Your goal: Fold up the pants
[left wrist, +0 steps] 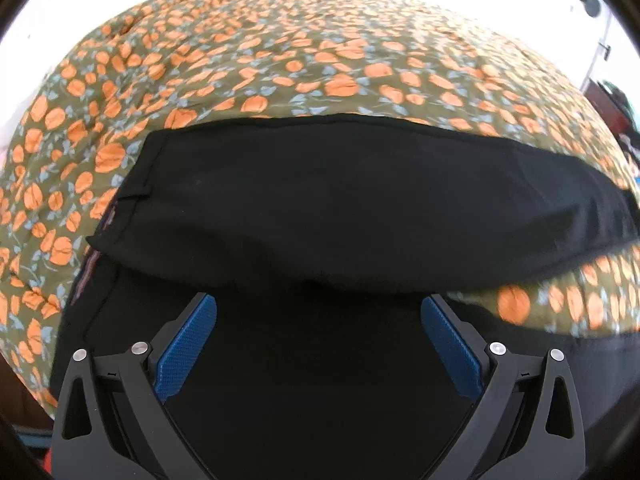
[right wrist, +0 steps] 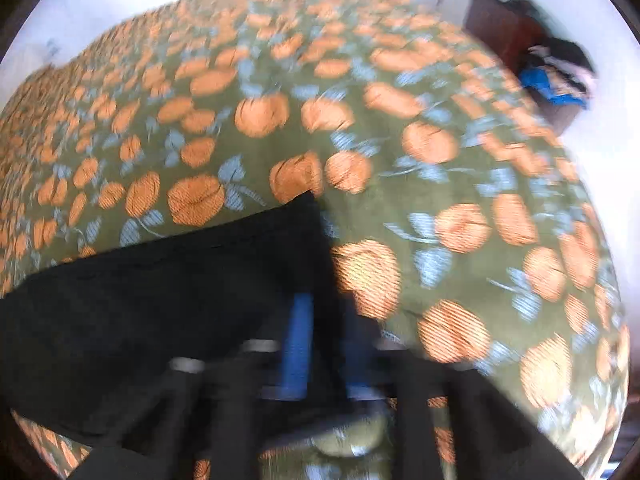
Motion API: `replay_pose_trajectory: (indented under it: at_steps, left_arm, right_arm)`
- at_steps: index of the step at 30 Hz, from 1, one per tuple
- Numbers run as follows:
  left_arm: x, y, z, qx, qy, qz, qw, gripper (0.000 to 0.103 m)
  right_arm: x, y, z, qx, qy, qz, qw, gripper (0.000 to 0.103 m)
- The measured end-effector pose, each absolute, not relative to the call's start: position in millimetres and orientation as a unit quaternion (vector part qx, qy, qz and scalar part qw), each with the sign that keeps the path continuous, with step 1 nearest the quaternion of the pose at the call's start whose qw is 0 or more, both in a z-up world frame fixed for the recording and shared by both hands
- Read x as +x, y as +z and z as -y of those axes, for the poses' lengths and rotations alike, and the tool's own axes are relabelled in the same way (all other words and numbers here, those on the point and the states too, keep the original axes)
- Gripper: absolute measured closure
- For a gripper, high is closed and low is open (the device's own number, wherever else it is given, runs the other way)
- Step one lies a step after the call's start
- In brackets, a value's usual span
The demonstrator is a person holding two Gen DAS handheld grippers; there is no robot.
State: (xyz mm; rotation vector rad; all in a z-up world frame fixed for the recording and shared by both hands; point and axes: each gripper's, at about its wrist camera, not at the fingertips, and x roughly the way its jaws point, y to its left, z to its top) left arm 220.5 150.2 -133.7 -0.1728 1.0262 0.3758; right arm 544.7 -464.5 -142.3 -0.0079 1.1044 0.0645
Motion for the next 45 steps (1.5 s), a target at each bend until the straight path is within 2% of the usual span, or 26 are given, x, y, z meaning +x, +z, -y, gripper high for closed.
replay_pose_trajectory:
  at_steps: [3, 8, 12, 15, 17, 19, 20, 21, 25, 28, 30, 33, 41, 42, 44, 45]
  left_arm:
    - [205.7, -127.8, -144.0, -0.065, 0.179, -0.481, 0.856, 0.001]
    - [171.5, -124.9, -141.0, -0.086, 0.171, -0.48, 0.856, 0.001]
    - [143.9, -131.9, -135.5, -0.093, 0.163, -0.485, 0.854, 0.001]
    - [128.7, -140.6, -131.5, -0.101, 0.159, -0.497, 0.847, 0.001]
    - [120.6, -140.8, -128.7, -0.103, 0.158, -0.491, 0.851, 0.001]
    - [113.9, -140.6, -126.0, -0.1, 0.161, -0.482, 0.855, 0.001]
    - [111.5, -140.6, -125.0, -0.101, 0.162, -0.478, 0.857, 0.001]
    - [109.6, -140.8, -125.2, -0.105, 0.162, -0.472, 0.86, 0.001]
    - [108.3, -144.4, -125.4, -0.108, 0.16, -0.462, 0.865, 0.001]
    - [108.3, -147.1, -124.0, -0.095, 0.155, -0.456, 0.871, 0.001]
    - [109.1, -149.9, -121.8, -0.076, 0.157, -0.452, 0.875, 0.001]
    - [109.6, -154.8, -117.6, -0.039, 0.166, -0.454, 0.875, 0.001]
    - [111.9, -160.9, -115.5, -0.038, 0.16, -0.464, 0.87, 0.001]
    - [112.4, -163.1, -114.4, -0.037, 0.16, -0.468, 0.868, 0.001]
    - [114.0, -168.9, -113.1, -0.034, 0.163, -0.479, 0.862, 0.001]
    - [114.5, -171.6, -112.7, -0.033, 0.165, -0.485, 0.858, 0.001]
  right_arm:
    - [497.4, -102.4, 457.8, -0.016, 0.082, -0.474, 0.876, 0.095]
    - [359.9, -37.7, 443.2, -0.064, 0.154, -0.397, 0.902, 0.096]
    - [253.4, -39.5, 470.0, -0.034, 0.139, -0.396, 0.907, 0.096]
    - [208.4, -78.1, 507.4, 0.008, 0.07, -0.459, 0.886, 0.095]
    - [188.9, -91.4, 520.2, 0.016, 0.017, -0.477, 0.879, 0.085]
    - [171.0, -87.9, 518.9, 0.02, -0.003, -0.464, 0.886, 0.053]
    - [162.2, -79.4, 512.8, 0.016, -0.007, -0.445, 0.896, 0.048]
    - [155.4, -69.9, 503.5, 0.016, -0.003, -0.426, 0.904, 0.044]
    - [151.5, -56.9, 462.1, 0.074, 0.071, -0.421, 0.901, 0.043]
    - [154.8, -83.6, 423.3, 0.224, 0.212, -0.454, 0.836, 0.041]
    - [161.8, -117.4, 399.2, 0.32, 0.268, -0.487, 0.767, 0.031]
    - [168.4, -158.3, 395.2, 0.379, 0.233, -0.521, 0.728, 0.031]
    - [172.3, -160.4, 491.6, 0.43, 0.065, -0.444, 0.784, 0.032]
    - [173.0, -161.9, 496.0, 0.432, 0.055, -0.443, 0.784, 0.035]
    - [177.4, -164.9, 495.7, 0.42, 0.04, -0.447, 0.788, 0.05]
    - [179.0, -163.7, 495.5, 0.406, 0.033, -0.448, 0.796, 0.071]
